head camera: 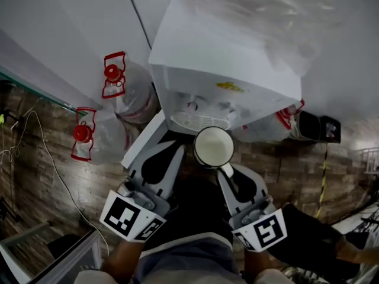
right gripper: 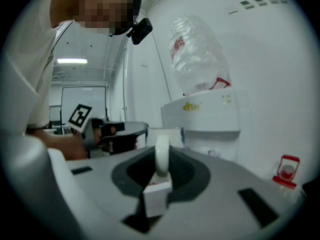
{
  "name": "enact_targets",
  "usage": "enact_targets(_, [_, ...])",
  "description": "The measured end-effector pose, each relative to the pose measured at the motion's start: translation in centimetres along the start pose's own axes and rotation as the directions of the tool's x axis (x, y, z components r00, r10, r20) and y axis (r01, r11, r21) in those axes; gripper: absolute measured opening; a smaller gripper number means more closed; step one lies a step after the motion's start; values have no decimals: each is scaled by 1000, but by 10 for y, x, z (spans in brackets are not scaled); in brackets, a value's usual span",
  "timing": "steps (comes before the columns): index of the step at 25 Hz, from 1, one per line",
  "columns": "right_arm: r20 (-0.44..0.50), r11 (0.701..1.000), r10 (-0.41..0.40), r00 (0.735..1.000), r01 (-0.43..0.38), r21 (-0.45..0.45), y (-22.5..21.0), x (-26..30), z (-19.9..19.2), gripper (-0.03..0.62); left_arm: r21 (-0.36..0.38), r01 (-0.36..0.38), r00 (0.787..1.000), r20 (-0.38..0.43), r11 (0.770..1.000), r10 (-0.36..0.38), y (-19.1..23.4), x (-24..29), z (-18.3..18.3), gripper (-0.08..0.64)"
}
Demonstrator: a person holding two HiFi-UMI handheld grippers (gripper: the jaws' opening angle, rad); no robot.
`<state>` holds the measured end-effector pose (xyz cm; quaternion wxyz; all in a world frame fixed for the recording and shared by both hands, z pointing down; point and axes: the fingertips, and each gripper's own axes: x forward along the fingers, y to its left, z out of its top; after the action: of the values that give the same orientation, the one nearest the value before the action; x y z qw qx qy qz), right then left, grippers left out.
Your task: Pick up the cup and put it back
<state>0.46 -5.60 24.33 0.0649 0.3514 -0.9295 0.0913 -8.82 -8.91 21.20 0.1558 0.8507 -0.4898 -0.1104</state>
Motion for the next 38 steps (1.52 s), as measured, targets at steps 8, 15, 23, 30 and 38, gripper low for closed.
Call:
enact_targets(8, [17, 998, 60, 998, -60, -21, -16, 25, -100, 72, 64, 12, 1000, 2, 998, -12, 42, 9, -93, 8])
enact_targets(15, [37, 993, 102, 994, -99, -63, -28, 42, -173, 72, 127, 17, 999, 39, 992, -22, 74, 13, -143, 8])
enact_targets(23, [57, 990, 120, 991, -116, -76, -35, 51, -233, 72, 186, 18, 998, 61, 982, -29, 94, 13, -172, 8])
enact_targets(30, [64, 993, 104, 992, -100, -68, -47, 49, -268, 72, 232, 72, 996, 36, 970, -83, 102, 15, -198, 8])
enact_targets(38, [41, 993, 86, 995, -83, -89, -68, 60, -301, 72, 215, 116, 993, -14, 970, -116, 128, 22, -241, 8])
